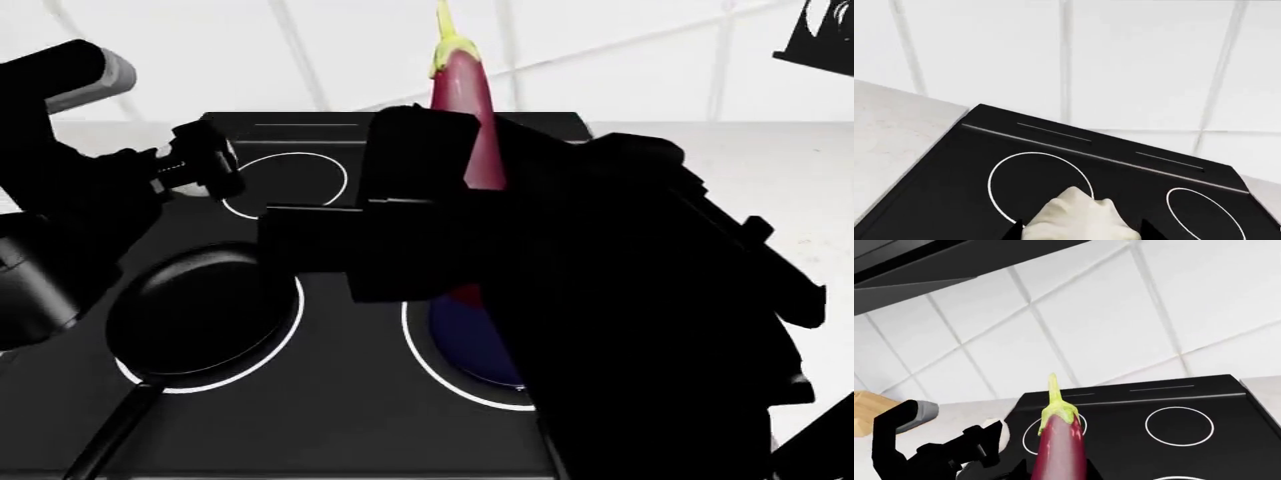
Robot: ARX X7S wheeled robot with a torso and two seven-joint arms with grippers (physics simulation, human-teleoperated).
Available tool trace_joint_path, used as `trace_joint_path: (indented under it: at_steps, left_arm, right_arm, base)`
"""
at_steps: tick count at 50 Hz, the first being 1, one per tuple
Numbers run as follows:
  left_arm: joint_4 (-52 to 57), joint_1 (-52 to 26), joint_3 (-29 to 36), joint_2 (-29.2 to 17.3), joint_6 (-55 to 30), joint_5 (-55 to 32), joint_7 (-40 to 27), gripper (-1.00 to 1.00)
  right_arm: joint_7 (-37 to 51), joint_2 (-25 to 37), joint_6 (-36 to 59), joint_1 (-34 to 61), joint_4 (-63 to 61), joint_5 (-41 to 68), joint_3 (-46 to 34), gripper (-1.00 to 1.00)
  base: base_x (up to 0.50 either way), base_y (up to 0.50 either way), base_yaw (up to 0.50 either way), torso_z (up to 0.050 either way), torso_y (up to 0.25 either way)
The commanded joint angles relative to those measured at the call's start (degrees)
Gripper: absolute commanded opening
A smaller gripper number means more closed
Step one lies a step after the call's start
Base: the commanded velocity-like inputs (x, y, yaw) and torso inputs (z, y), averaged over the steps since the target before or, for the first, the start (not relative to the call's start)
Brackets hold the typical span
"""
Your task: Place both pans onto different burners. Then place the eggplant and the dumpling on different pans.
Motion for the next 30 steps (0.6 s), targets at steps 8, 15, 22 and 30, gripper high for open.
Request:
trace_joint_path:
  at_steps: [8,15,22,30]
  left_arm:
    - [-14.5,-2.1,7.1,4.1,-1.8,7.0,4.4,-1.0]
    - [-16.3,-1.8,7.8,4.6,-1.5,8.0,5.4,-1.0]
    - [-15.6,-1.0,7.6,4.3,-1.4,7.5,5.1,-1.0]
    - [-15.9,-0.3,8.0,4.0,-1.5,7.8,5.1,-1.0]
  right_arm:
    - [0.0,-0.3,-1.1,0.1,0.8,-2.4,-1.8,-1.0]
    - [0.0,-0.2,-0.9,0.1,0.9,-2.5,-1.7,-1.0]
    - [0.0,-0.2,-0.5,0.1,0.9,-2.4,-1.6,-1.0]
    - [0.0,-0.2,-0.4,0.1,1.0,-2.5,-1.5,-1.0]
  base:
    - [0.0,0.0,0.0,0.0,0.001]
    - [0.0,0.0,0.0,0.0,0.0]
    - [0.0,0.0,0.0,0.0,0.0]
    - [0.0,0.0,0.0,0.0,0.0]
